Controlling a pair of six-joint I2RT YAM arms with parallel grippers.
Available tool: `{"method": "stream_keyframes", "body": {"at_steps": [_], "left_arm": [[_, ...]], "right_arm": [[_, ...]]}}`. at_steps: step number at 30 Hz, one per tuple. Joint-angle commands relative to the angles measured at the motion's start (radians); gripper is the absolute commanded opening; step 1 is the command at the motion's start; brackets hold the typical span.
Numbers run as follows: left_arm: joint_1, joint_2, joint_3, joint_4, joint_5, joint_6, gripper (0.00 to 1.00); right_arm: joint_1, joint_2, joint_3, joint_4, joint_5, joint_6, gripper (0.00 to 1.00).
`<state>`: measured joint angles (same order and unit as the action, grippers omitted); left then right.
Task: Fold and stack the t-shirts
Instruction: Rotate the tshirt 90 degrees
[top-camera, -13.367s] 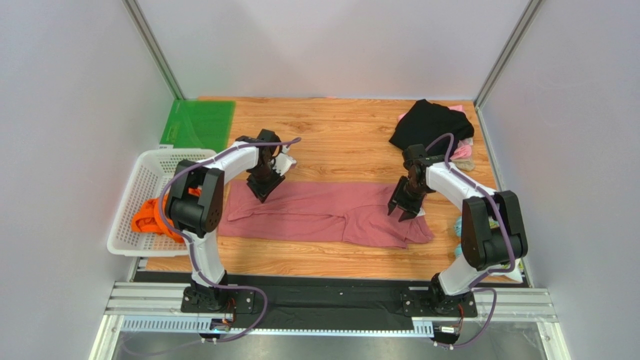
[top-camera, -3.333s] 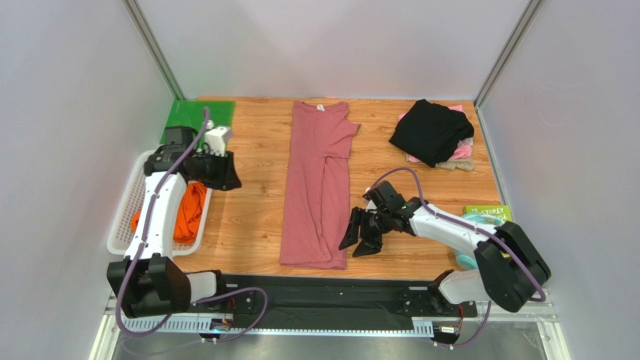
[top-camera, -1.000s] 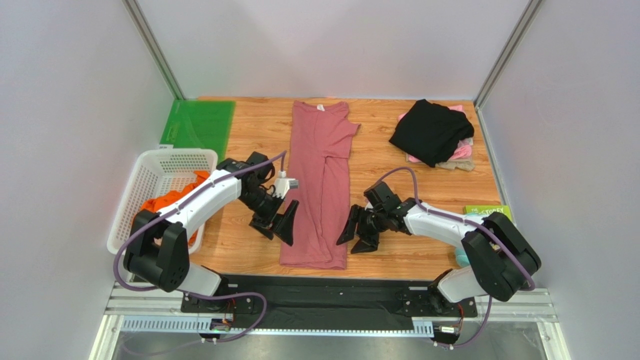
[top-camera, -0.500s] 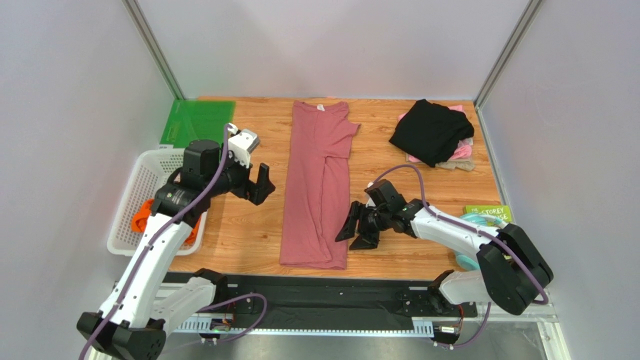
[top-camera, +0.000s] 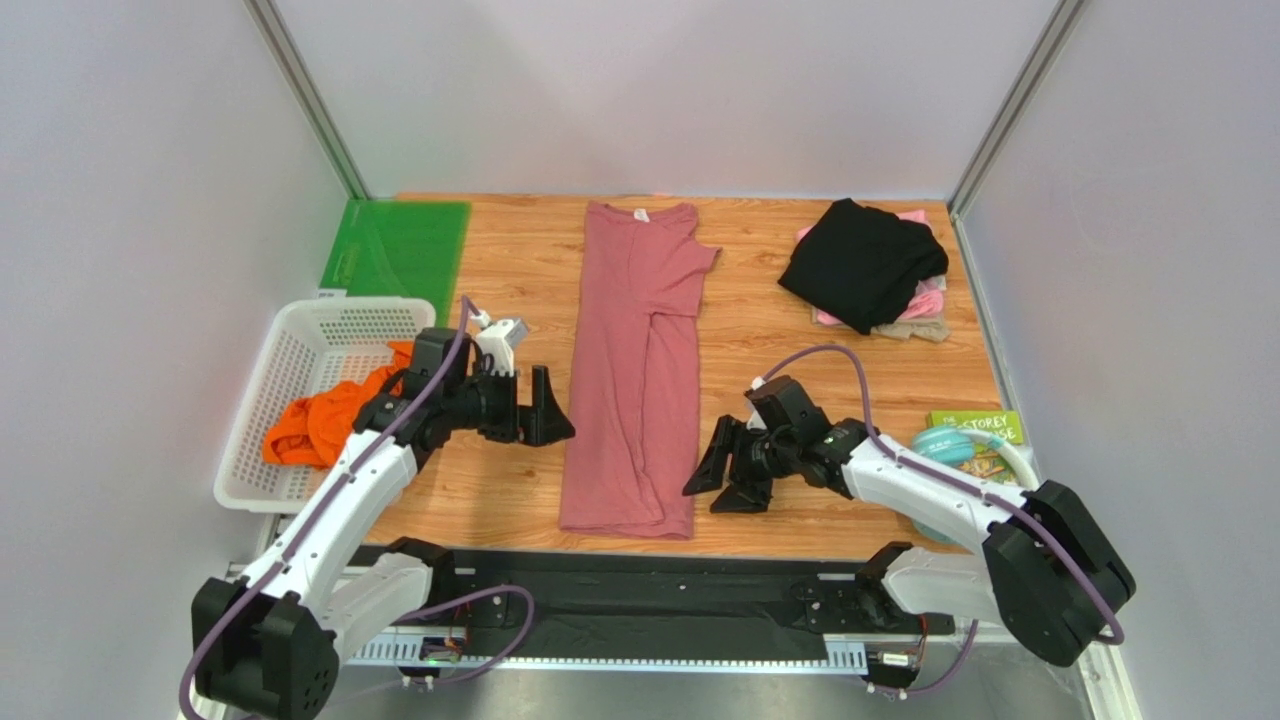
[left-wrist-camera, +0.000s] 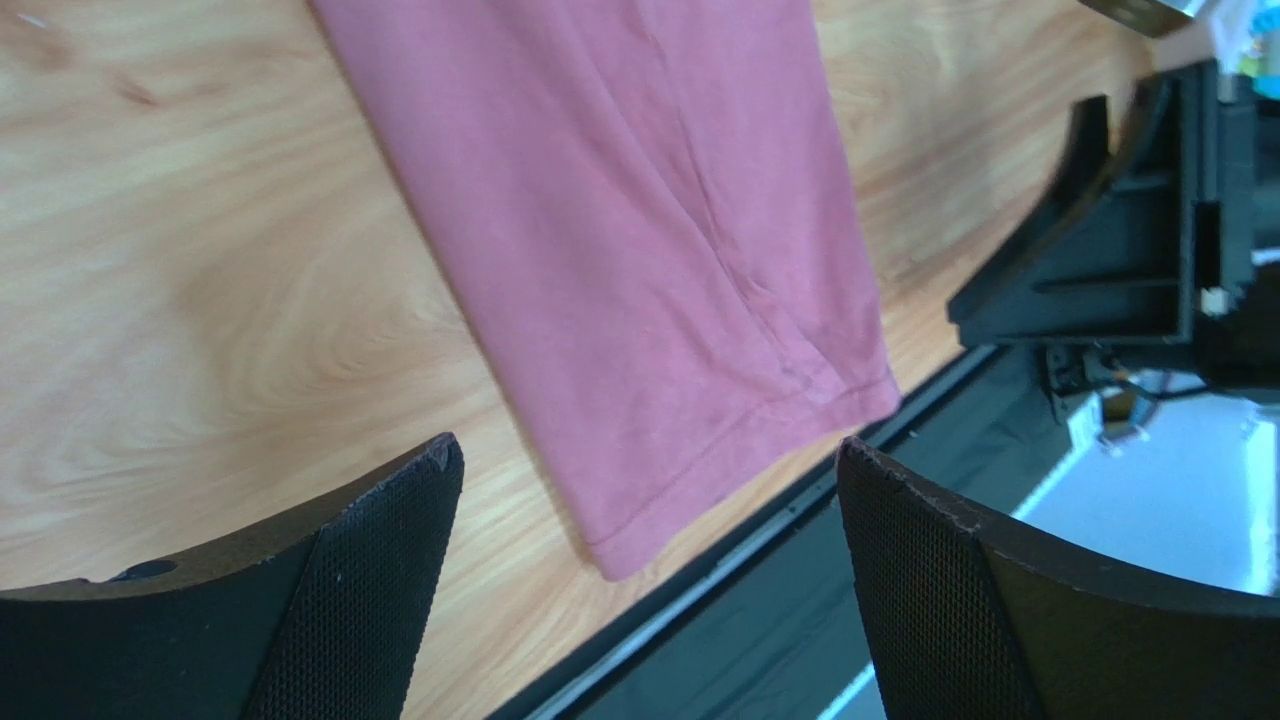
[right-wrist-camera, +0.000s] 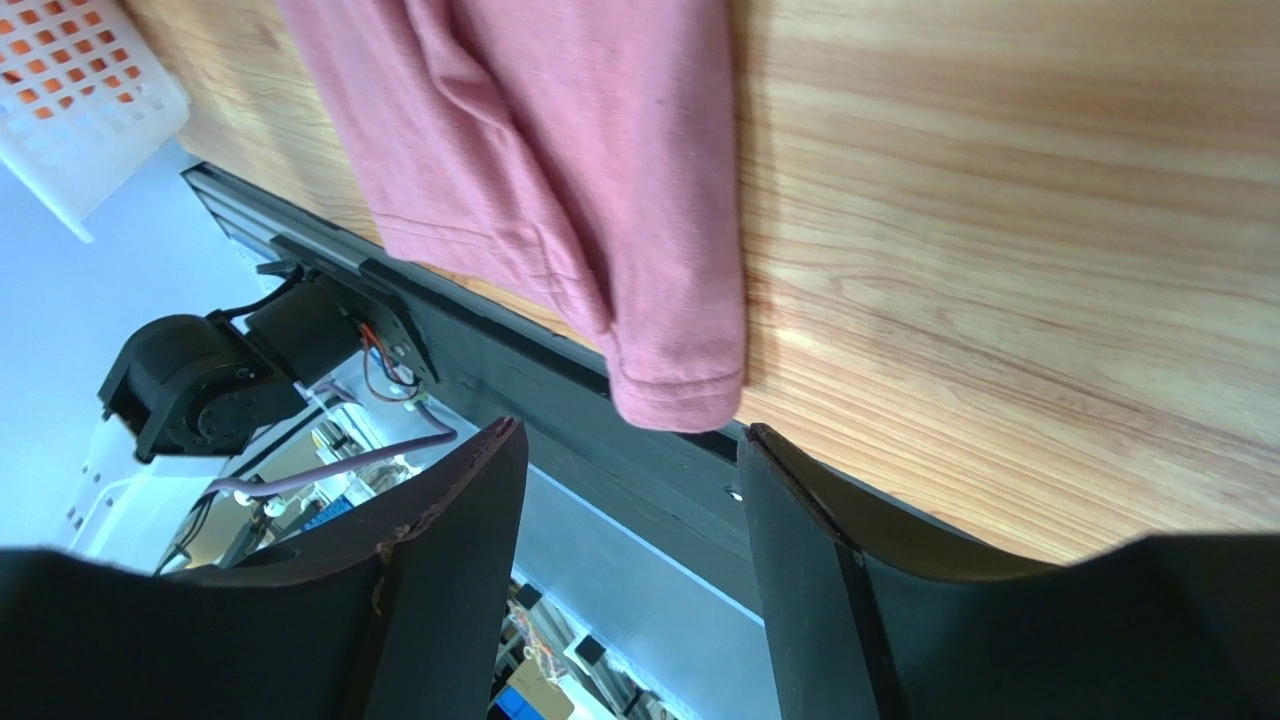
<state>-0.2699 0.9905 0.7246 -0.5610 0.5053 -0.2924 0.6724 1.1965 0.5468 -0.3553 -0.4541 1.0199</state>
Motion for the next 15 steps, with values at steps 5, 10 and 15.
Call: {"method": "stream_keyframes", "body": {"at_steps": [5, 10, 15], "left_arm": [[-0.012, -0.039, -0.126, 0.024, -0.095, -0.189, 1.00], [-0.054, 0.019, -0.128, -0.062, -0.271, -0.249, 1.00], [-0.164, 0.181, -0.064, -0.140, -0.332, -0.275, 1.00]], "right_arm": [[0.006, 0.049, 0.018, 0.039, 0.000, 0.013, 0.60], [0.006, 0.086, 0.061, 0.022, -0.003, 0.002, 0.60], [0.006, 0.112, 0.082, 0.026, -0.006, 0.011, 0.60]]}}
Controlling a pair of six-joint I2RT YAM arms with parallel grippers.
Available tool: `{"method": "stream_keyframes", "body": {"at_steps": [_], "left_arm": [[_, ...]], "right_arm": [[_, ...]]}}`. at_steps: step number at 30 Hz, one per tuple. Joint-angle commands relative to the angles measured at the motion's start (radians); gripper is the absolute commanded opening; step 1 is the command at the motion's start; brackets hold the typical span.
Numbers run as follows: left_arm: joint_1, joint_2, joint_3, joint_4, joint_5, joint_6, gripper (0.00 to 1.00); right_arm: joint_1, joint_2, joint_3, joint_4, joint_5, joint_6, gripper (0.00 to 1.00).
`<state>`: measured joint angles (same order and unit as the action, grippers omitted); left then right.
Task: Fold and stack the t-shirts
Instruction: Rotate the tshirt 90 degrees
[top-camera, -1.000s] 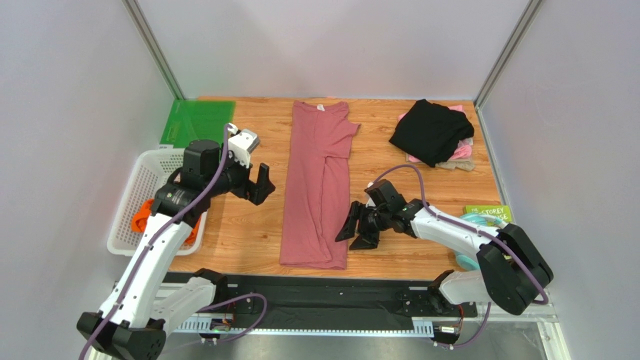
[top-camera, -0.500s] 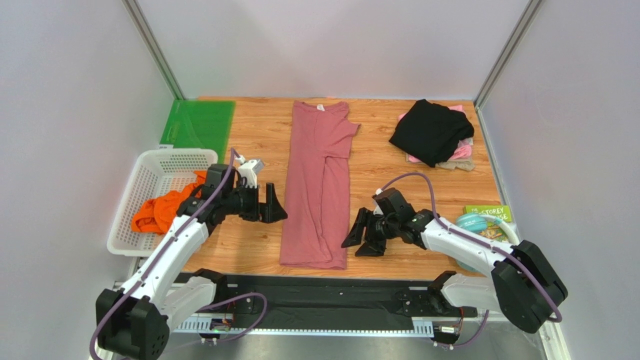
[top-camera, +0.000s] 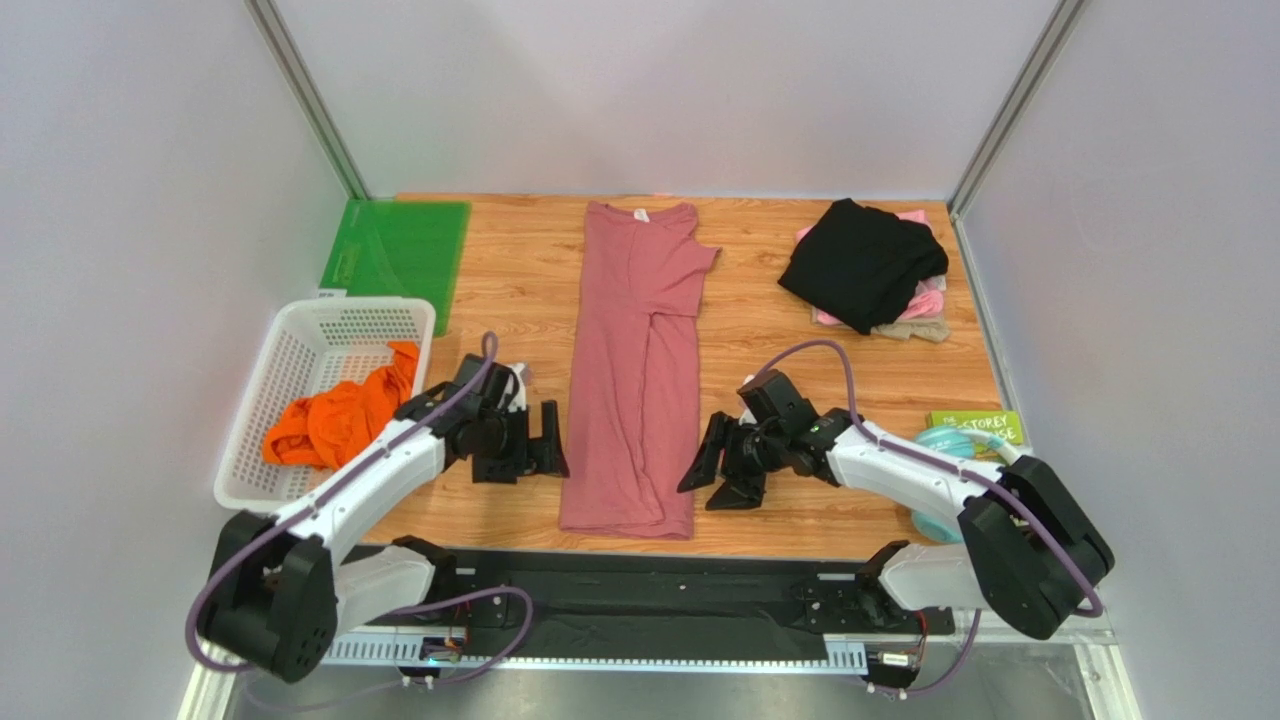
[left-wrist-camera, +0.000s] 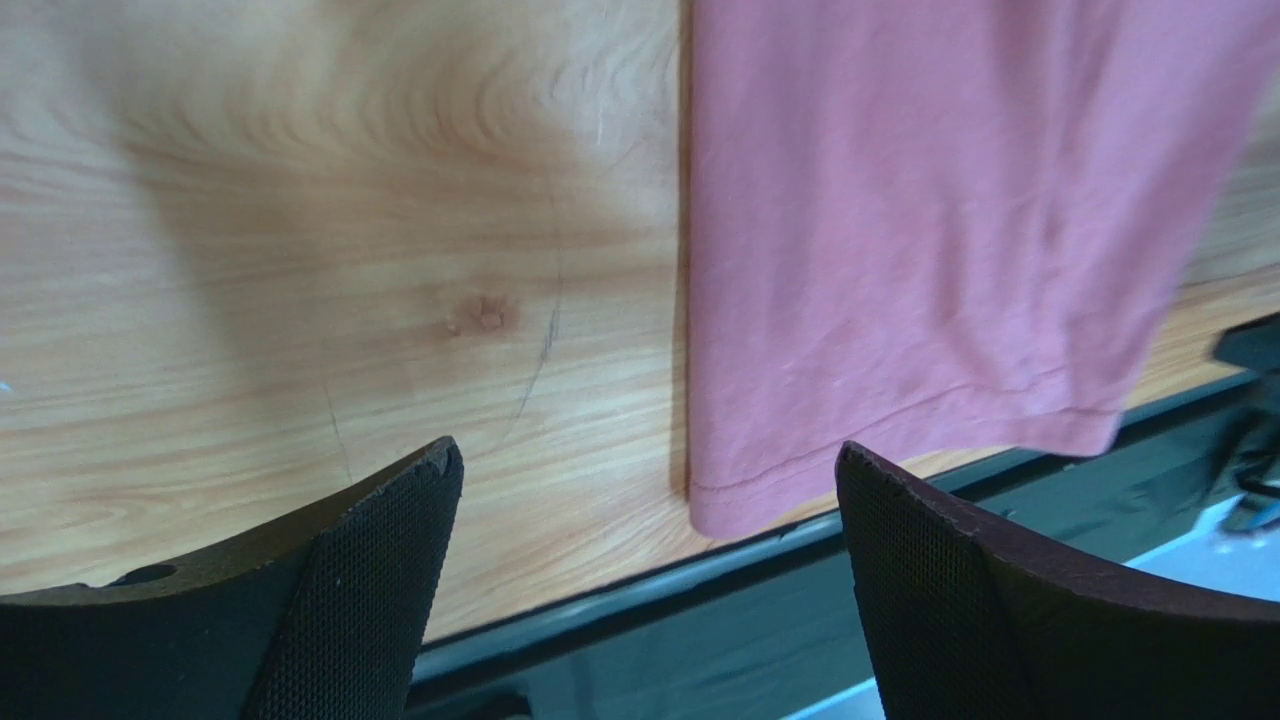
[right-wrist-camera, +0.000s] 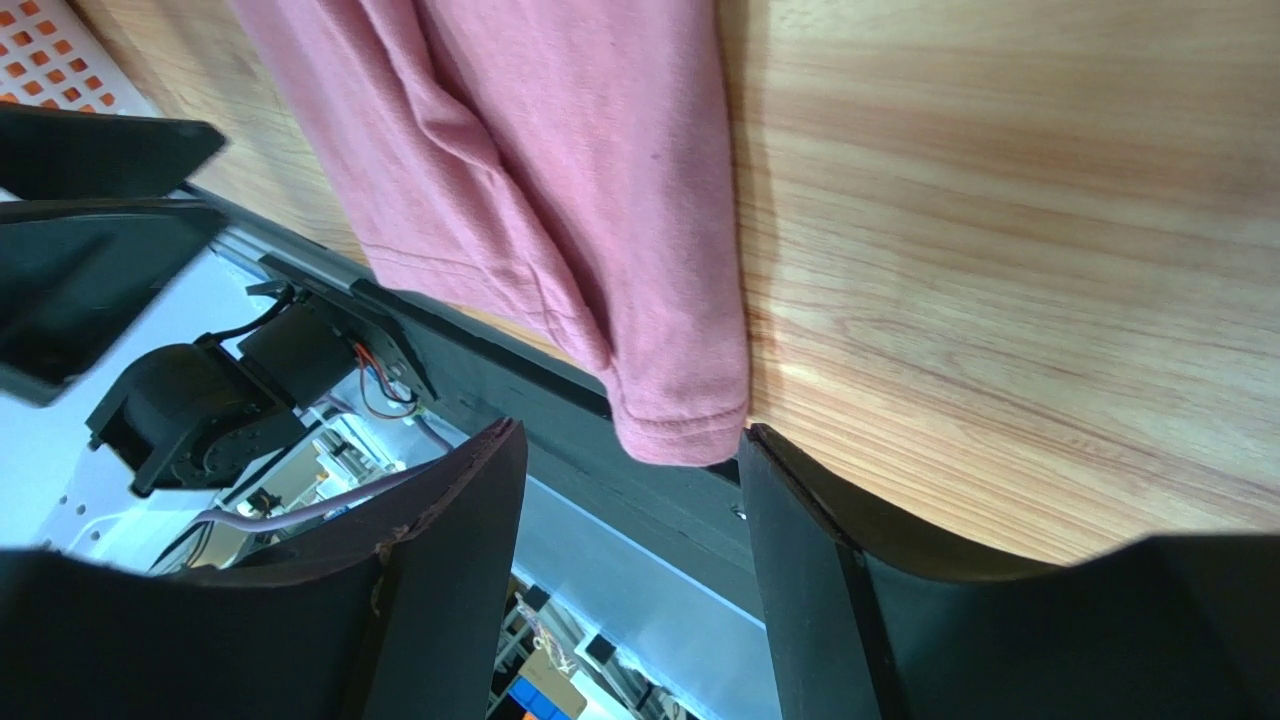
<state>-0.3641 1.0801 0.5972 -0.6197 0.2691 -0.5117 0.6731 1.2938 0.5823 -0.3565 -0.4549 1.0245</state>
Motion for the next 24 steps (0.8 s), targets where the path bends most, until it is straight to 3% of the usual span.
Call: {"method": "stream_keyframes", "body": {"at_steps": [1, 11, 24], "left_arm": [[-0.076, 0.112, 0.064, -0.090, -0.090, -0.054, 1.00], [-0.167, 0.168, 0.059, -0.091, -0.048, -0.076, 1.00], [-0.188, 0.233, 0.053, -0.014, 0.169, -0.068, 0.99]], "right_arm": [[0.005, 0.019, 0.047, 0.030, -0.005, 0.008, 0.60], [0.008, 0.081, 0.037, 0.074, -0.025, 0.022, 0.60], [0.025, 0.144, 0.051, 0.100, -0.047, 0.034, 0.58]]}}
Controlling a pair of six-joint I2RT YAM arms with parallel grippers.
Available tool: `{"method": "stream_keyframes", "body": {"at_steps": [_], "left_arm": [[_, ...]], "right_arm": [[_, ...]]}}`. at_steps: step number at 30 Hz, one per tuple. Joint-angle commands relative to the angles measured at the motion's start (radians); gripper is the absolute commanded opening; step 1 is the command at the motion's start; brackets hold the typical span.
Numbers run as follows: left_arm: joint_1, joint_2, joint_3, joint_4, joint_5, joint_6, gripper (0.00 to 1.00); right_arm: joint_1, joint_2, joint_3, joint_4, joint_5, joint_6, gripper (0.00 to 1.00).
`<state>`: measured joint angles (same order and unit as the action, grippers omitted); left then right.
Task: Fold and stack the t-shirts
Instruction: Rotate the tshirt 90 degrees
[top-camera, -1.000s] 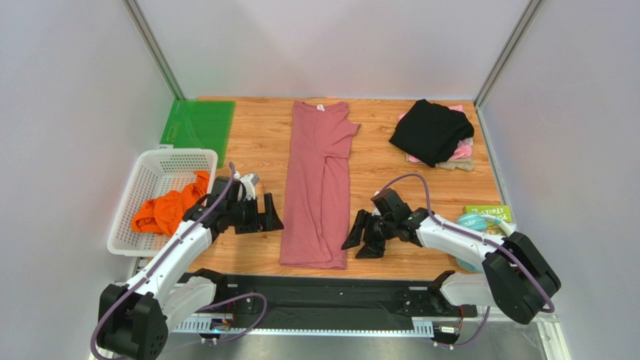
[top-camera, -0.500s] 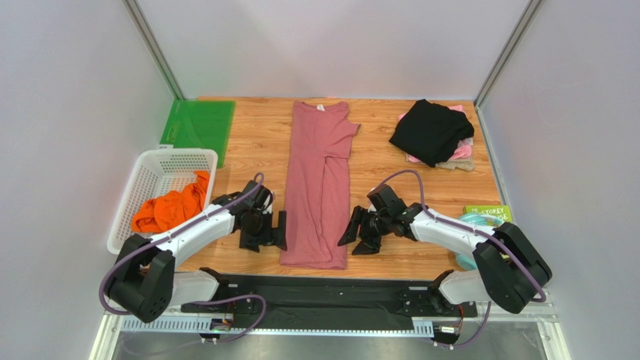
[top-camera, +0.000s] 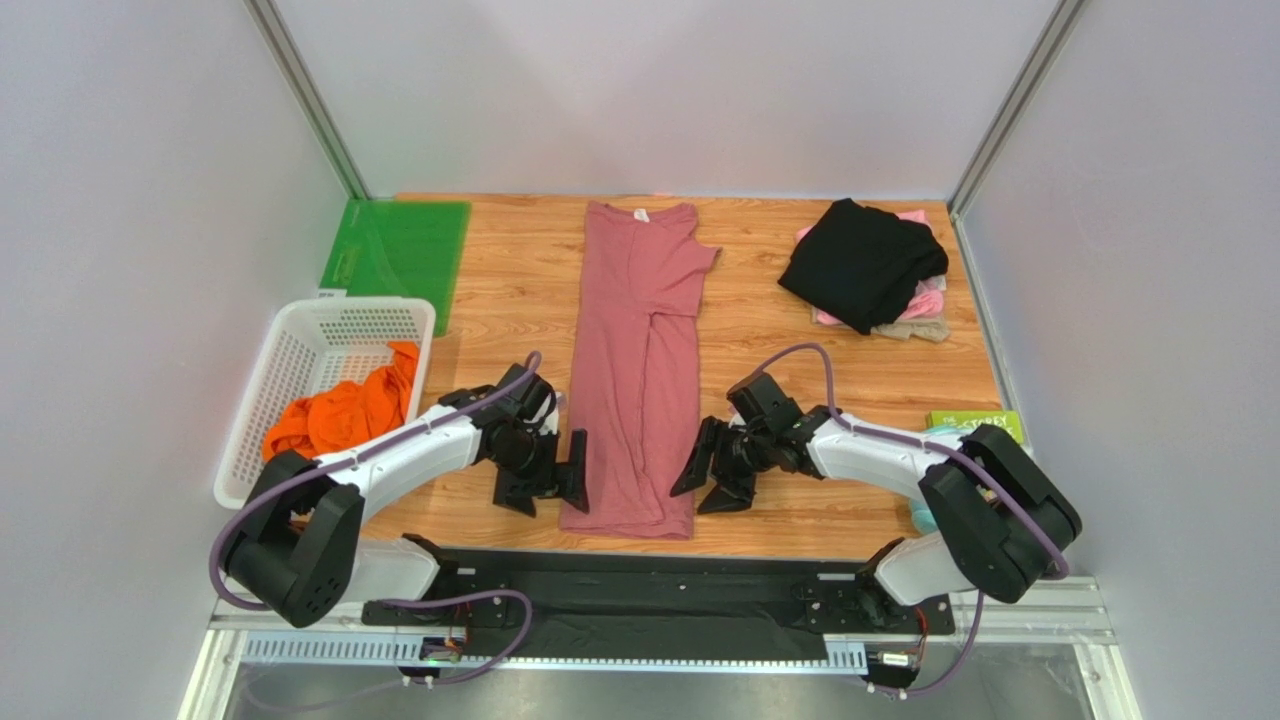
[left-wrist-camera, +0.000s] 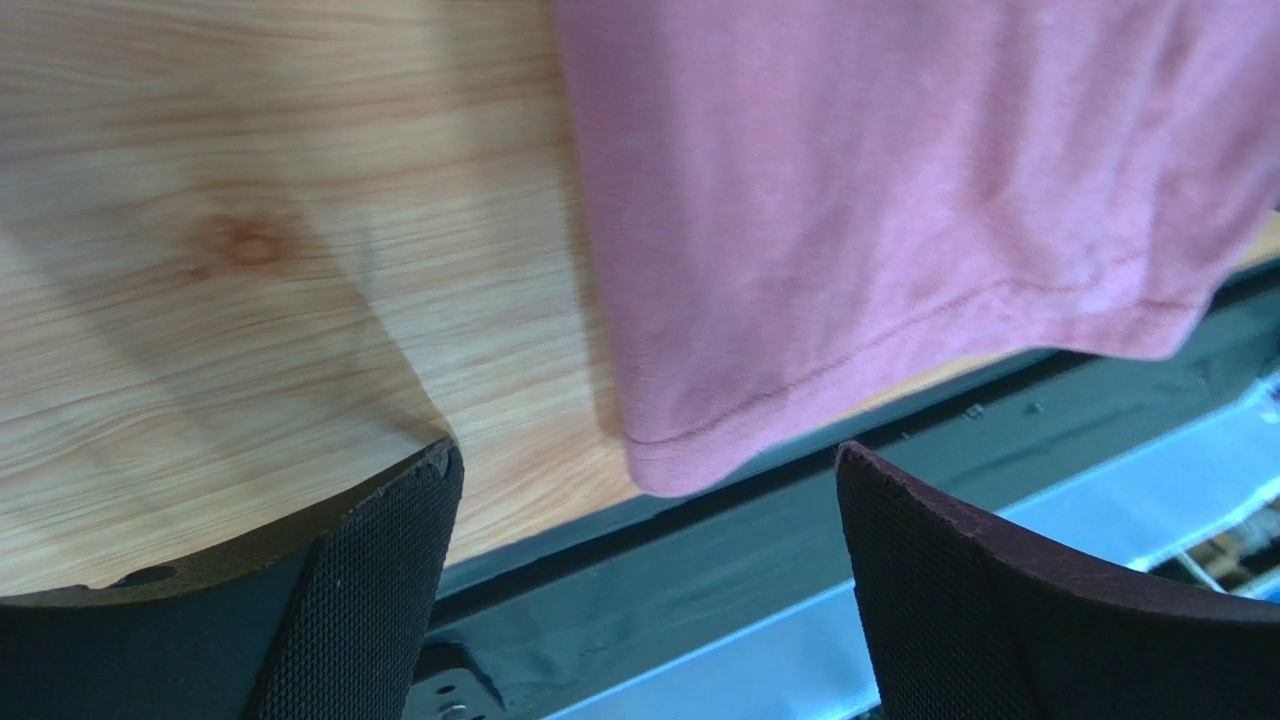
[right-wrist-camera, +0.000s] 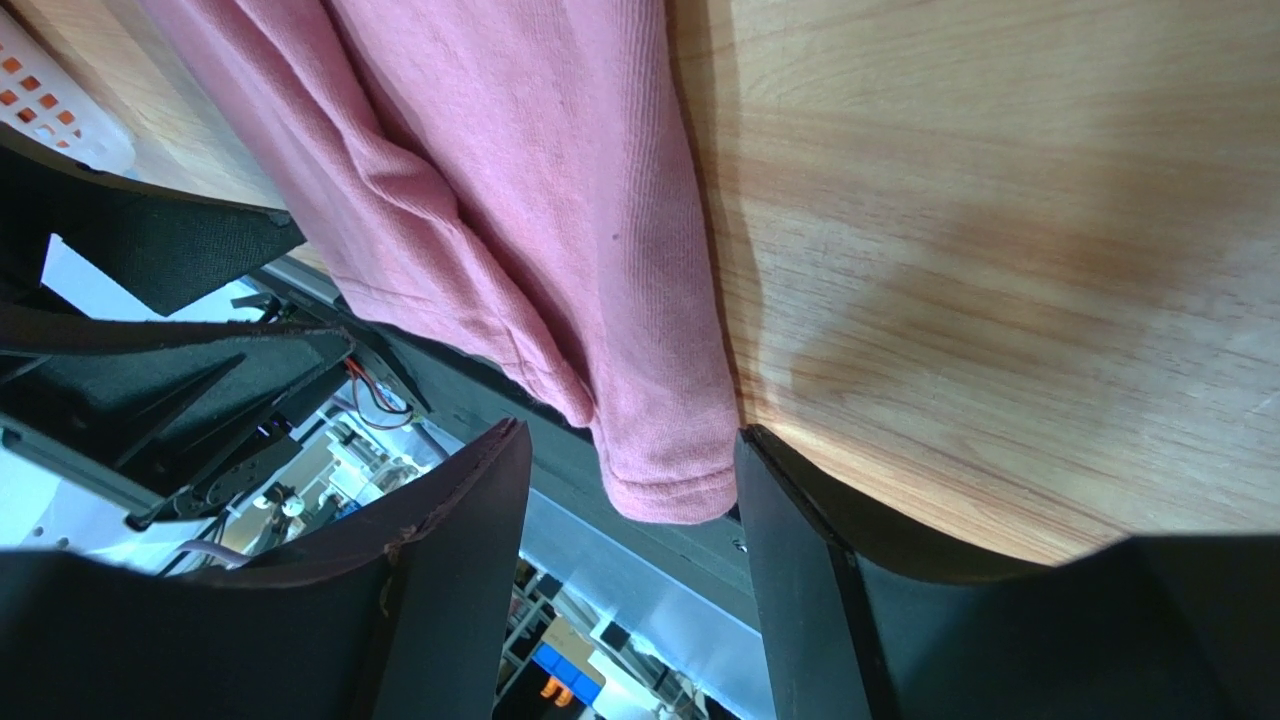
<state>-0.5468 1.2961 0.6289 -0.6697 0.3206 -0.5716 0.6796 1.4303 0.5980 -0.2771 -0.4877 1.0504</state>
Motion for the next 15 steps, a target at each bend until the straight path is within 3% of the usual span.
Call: {"method": "stream_keyframes", "body": {"at_steps": [1, 10, 15], "left_arm": [[-0.005, 0.019, 0.022, 0.039, 0.127, -0.007, 0.97], [-0.005, 0.012, 0.019, 0.035, 0.110, -0.010, 1.00], [-0.005, 0.025, 0.003, 0.044, 0.144, -0.007, 0.78]], "right_arm": [[0.021, 0.005, 0.037, 0.019, -0.009, 0.008, 0.58], [0.051, 0.004, -0.004, 0.064, 0.001, 0.042, 0.57], [0.051, 0.027, -0.018, 0.088, -0.006, 0.045, 0.56]]}}
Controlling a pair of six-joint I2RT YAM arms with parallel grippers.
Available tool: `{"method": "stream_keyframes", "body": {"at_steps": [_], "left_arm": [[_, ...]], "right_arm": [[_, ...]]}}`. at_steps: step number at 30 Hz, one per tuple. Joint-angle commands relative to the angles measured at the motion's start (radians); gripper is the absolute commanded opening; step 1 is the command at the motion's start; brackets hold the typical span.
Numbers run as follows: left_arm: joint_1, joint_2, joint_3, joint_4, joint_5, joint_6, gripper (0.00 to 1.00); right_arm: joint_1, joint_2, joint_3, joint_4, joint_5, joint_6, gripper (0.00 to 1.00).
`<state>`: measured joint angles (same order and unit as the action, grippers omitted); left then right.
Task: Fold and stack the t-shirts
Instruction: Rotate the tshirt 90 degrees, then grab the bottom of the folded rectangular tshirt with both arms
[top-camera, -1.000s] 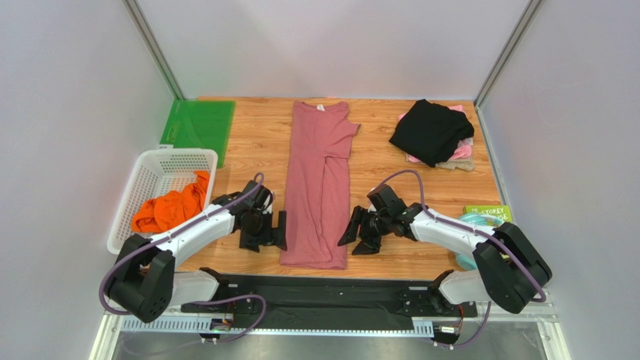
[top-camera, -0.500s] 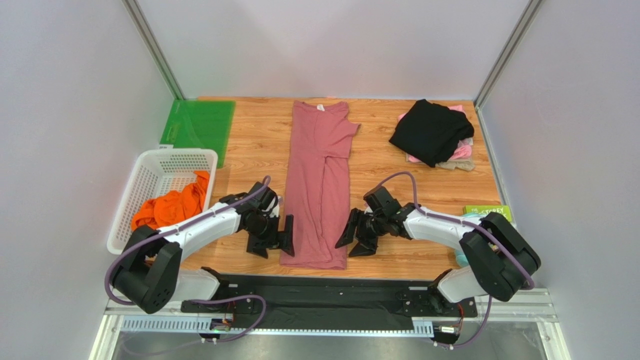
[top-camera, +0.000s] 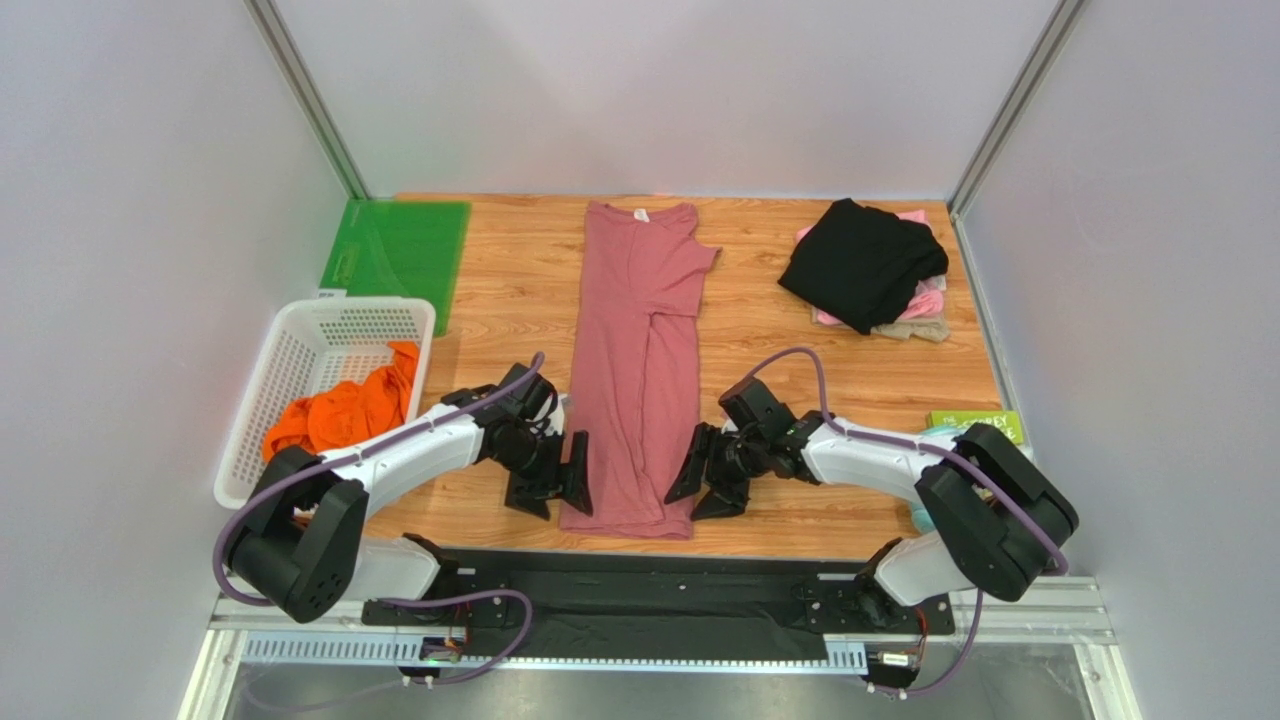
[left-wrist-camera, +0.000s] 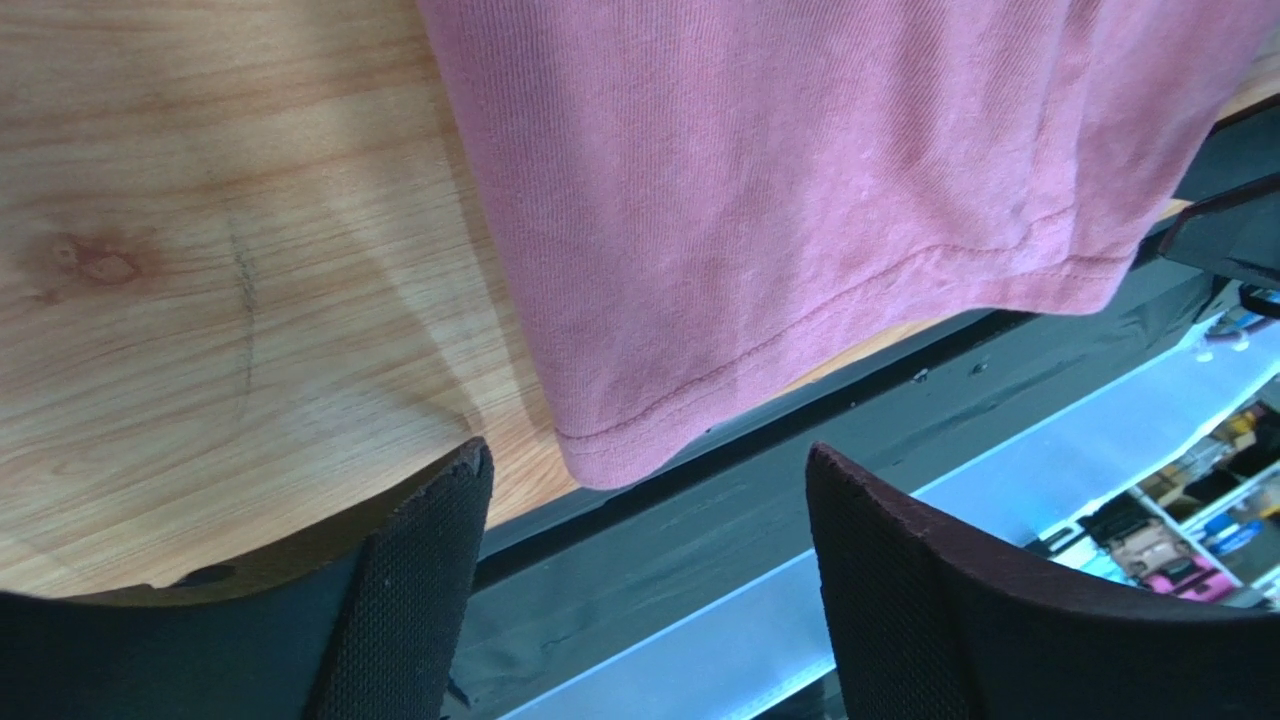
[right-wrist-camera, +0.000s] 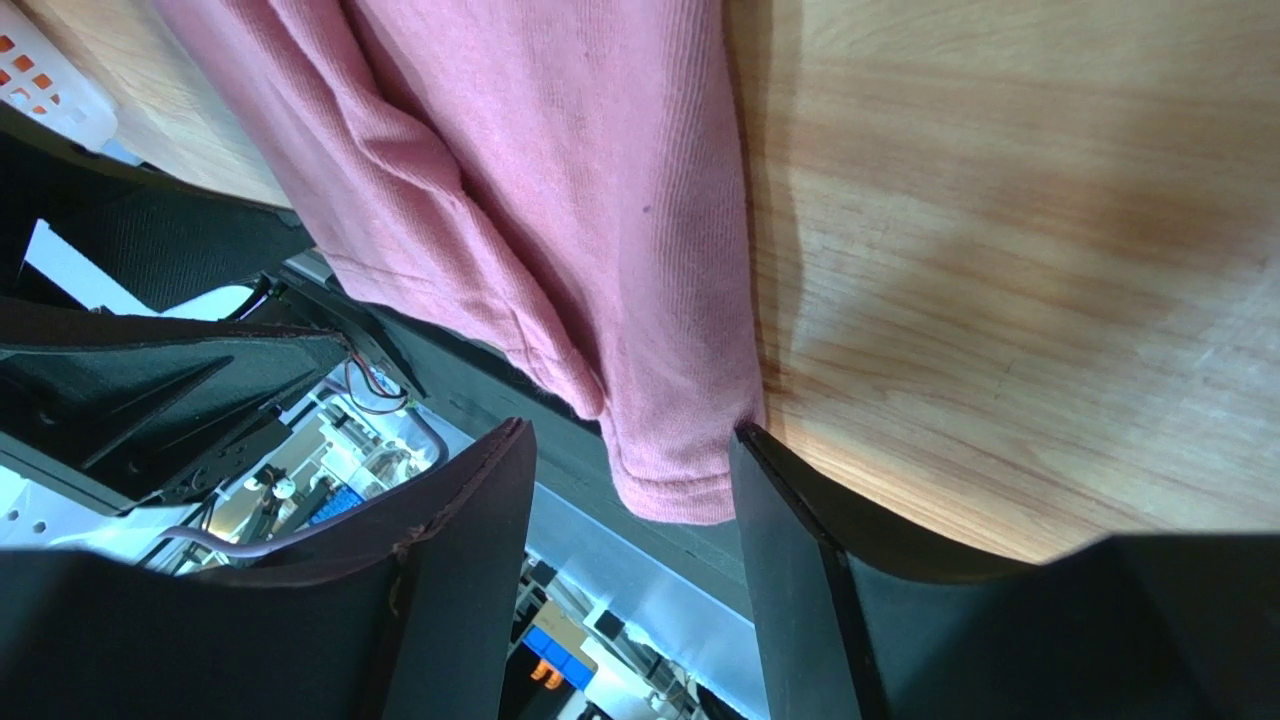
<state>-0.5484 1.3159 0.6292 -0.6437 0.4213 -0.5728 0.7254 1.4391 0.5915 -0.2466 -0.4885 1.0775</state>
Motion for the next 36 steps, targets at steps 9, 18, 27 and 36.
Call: {"method": "stream_keyframes", "body": {"at_steps": [9, 18, 27, 36], "left_arm": [[-0.008, 0.052, -0.002, 0.024, 0.043, -0.016, 0.69], [-0.021, 0.066, 0.004, 0.027, 0.047, -0.013, 0.66], [-0.021, 0.060, 0.006, 0.024, 0.039, -0.007, 0.54], [-0.021, 0.074, 0.003, 0.018, 0.019, -0.004, 0.39]], "right_arm": [[0.020, -0.014, -0.088, 0.089, -0.010, 0.050, 0.56], [0.042, -0.069, -0.144, 0.109, -0.002, 0.087, 0.56], [0.046, -0.016, -0.131, 0.158, -0.013, 0.091, 0.55], [0.049, 0.030, -0.125, 0.199, -0.032, 0.099, 0.51]]}}
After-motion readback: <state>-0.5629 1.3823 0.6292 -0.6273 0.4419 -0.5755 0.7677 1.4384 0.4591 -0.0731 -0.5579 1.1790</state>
